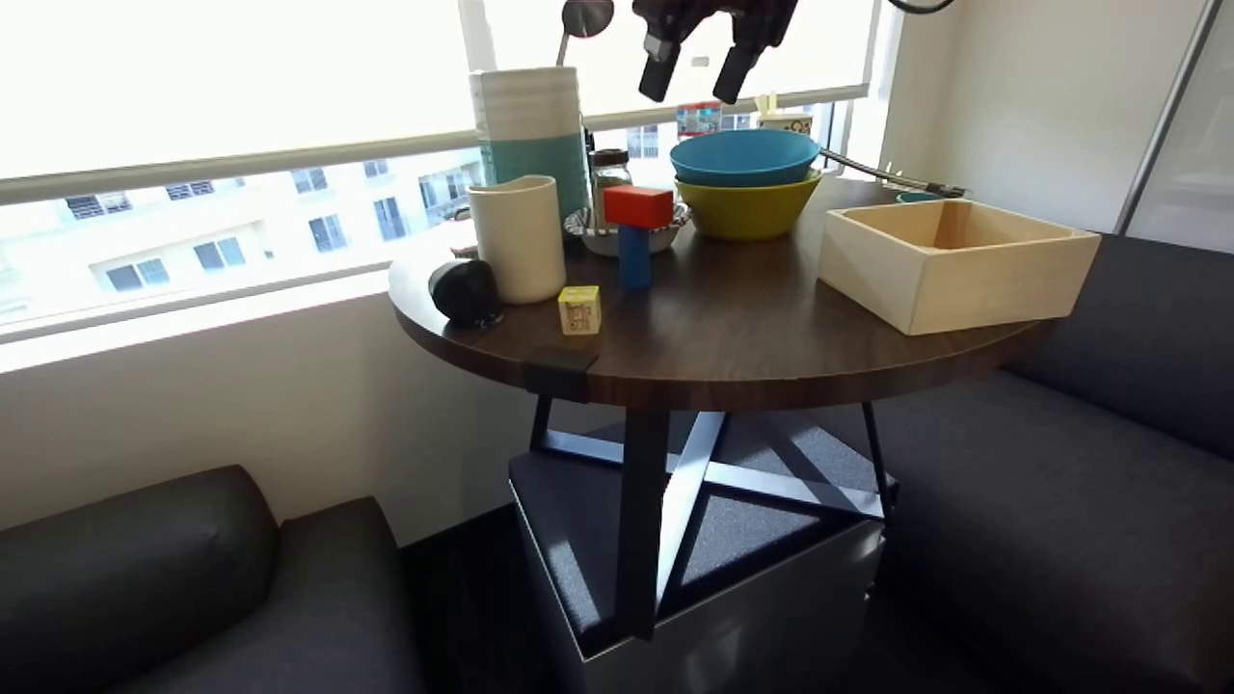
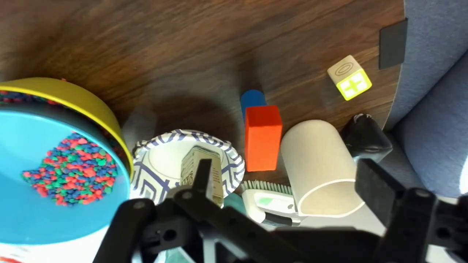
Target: Rearrange the blocks
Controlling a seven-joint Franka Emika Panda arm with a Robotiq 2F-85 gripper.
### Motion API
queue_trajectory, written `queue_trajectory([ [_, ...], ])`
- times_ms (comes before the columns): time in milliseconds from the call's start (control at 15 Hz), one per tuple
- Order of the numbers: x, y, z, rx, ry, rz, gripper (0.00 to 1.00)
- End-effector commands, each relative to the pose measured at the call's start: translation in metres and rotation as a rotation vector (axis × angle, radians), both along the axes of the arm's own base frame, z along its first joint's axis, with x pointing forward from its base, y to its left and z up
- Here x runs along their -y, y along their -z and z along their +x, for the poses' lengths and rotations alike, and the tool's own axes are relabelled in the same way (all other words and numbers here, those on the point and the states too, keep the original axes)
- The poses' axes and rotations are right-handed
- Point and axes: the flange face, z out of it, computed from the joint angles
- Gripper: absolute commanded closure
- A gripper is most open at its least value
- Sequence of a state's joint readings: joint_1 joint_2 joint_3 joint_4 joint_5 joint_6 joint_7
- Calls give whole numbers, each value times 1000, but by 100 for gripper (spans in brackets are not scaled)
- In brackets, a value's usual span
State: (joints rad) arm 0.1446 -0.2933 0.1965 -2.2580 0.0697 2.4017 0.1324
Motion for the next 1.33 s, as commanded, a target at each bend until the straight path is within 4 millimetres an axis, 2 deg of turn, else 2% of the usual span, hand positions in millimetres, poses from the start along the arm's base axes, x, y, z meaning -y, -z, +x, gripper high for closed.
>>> queue_trajectory([
  [0,-21,18,29,3,-61,-13,0],
  [333,-24,43,51,-19,-97,-43,0],
  [533,-21,49,61,-9,-102,-71,0],
  [933,-17,62,68,-39,-107,-80,0],
  [1000,-17,63,69,-44,-108,-75,3],
  [1067,-16,64,69,-48,-108,-72,26],
  [1200,-16,66,70,-50,-109,-73,31],
  [1267,-15,66,70,-51,-109,-72,37],
])
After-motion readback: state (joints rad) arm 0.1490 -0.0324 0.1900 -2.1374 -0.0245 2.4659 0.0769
